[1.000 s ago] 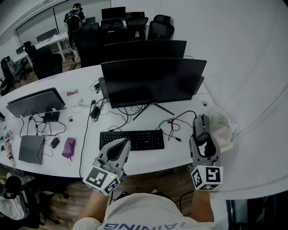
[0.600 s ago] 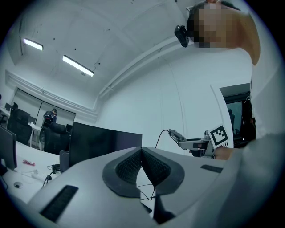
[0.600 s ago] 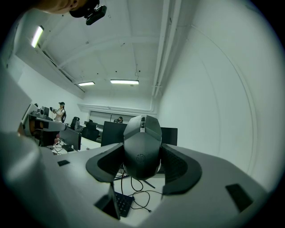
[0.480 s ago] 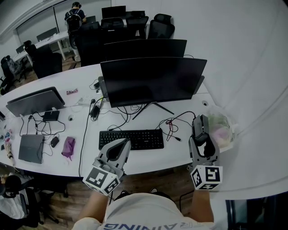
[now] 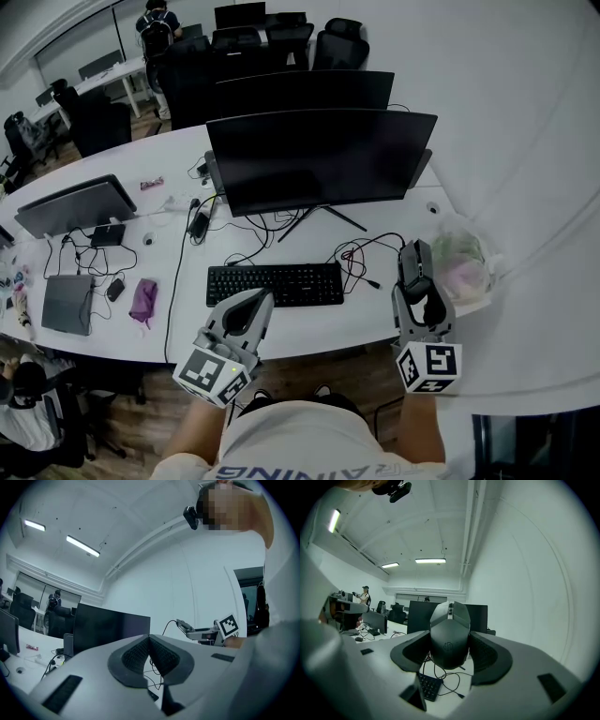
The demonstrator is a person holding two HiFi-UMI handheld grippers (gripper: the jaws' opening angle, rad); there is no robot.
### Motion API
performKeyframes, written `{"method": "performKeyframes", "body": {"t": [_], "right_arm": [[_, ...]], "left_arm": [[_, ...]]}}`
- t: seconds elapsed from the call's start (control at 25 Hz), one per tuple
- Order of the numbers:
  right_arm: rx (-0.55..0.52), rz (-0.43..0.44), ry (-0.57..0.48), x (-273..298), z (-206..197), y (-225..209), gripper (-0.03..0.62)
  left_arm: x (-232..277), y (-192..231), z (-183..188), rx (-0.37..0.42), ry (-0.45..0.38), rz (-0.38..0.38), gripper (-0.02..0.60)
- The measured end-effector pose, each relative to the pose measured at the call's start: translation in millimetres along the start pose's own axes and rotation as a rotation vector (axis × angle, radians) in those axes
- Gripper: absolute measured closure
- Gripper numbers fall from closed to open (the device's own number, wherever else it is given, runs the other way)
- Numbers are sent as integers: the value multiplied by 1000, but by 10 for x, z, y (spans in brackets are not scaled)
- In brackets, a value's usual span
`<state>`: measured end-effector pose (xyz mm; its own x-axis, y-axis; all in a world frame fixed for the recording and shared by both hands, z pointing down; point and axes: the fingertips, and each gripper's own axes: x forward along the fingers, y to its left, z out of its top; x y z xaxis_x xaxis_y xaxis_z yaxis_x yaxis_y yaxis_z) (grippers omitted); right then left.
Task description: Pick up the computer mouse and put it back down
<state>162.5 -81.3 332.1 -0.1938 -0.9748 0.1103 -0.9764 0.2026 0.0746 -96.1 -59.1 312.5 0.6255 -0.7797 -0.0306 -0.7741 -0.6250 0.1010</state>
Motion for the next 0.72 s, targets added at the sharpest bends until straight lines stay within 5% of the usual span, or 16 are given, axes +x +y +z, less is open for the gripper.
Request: {"method": "performKeyframes", "body": {"t": [0.72], "right_arm": [[50, 11, 215, 221, -971, -210, 321]], "left_arm": [[249, -75, -419, -38, 119, 6, 574]]}}
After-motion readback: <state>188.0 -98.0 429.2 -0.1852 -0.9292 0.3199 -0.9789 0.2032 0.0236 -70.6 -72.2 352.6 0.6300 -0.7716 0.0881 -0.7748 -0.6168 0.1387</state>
